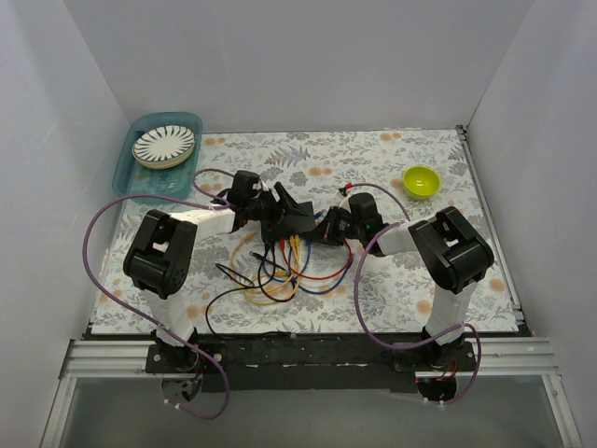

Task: Pull the plug from the switch port

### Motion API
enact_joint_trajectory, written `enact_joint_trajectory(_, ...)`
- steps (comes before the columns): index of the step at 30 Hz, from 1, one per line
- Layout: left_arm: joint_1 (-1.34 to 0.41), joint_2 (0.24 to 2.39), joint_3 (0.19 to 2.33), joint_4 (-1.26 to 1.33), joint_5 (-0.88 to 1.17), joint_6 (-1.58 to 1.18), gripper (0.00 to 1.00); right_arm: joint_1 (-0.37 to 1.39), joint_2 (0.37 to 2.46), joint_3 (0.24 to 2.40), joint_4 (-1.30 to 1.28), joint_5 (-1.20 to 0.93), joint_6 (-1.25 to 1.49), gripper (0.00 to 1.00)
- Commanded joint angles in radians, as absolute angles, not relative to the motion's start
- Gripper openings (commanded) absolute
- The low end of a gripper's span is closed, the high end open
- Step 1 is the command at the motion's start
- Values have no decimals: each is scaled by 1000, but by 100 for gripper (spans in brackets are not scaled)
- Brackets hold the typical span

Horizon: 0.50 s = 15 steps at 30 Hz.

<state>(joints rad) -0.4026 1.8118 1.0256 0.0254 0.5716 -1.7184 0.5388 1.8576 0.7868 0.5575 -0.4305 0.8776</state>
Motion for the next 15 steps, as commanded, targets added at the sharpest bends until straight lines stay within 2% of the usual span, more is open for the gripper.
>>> enact_joint_trajectory(1,-434,1822,1019,61,604,-1735,68,548,1836,778,485,-456,822,1)
enact_joint_trajectory(15,-456,1911,1020,8,542,-1712,67,584,1792,732,431,-465,781,1)
